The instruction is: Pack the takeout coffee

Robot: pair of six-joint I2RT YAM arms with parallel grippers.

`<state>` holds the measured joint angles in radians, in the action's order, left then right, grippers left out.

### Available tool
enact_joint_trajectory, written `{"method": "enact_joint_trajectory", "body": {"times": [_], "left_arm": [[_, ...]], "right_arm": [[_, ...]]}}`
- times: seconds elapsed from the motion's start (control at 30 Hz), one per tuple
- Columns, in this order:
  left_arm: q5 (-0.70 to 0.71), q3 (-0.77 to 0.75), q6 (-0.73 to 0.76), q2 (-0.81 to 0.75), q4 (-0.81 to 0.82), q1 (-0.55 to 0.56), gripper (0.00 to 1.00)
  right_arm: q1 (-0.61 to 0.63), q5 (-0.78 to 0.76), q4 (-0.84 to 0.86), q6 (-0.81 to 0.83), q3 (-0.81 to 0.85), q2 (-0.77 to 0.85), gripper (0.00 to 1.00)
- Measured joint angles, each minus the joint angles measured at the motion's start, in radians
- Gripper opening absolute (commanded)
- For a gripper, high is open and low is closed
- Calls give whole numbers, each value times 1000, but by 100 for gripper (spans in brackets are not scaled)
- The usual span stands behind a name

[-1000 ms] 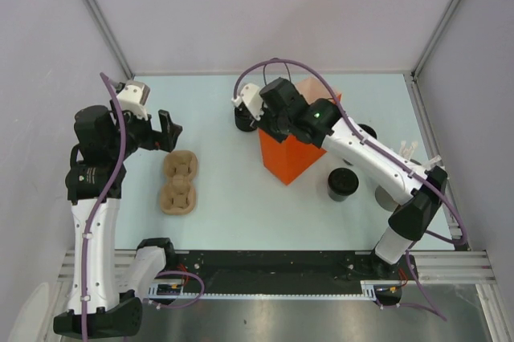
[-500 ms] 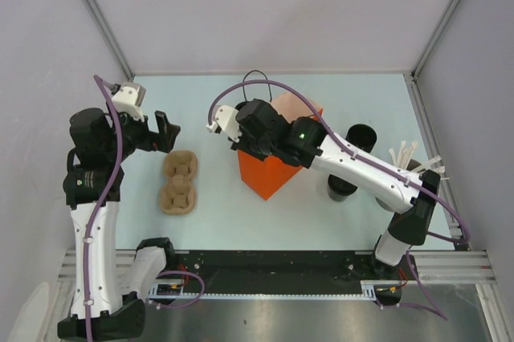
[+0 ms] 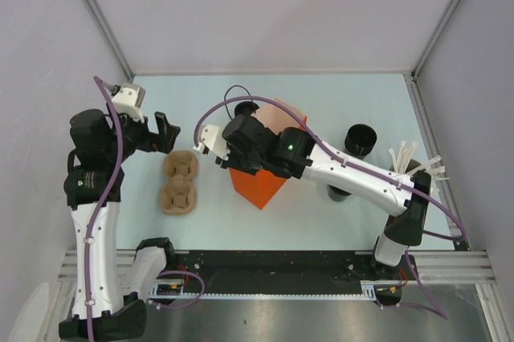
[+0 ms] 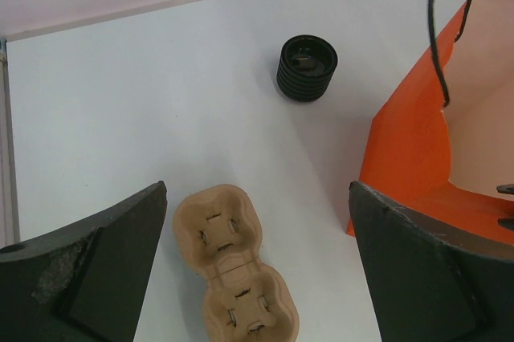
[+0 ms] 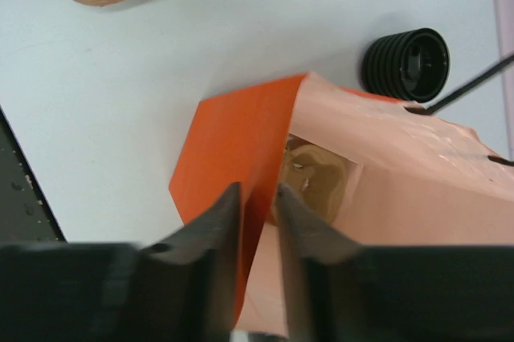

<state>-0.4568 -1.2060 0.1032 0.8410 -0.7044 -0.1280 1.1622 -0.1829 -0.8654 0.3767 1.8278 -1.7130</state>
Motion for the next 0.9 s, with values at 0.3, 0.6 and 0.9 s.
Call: {"method": "enact_joint_trajectory", "body": {"times": [0.3,0.6,0.9], "left_arm": [[-2,0,-1,0,0,-6,100],[-19,5,-2,-4,4,-18,100],[-26,10,-3,-4,7,-25,100]], "right_arm": [[-10,147,-120,76,107,39,72],[-183,328,-212,154,159,295,84],[-506,384,-170,185,-175,613,100]]}}
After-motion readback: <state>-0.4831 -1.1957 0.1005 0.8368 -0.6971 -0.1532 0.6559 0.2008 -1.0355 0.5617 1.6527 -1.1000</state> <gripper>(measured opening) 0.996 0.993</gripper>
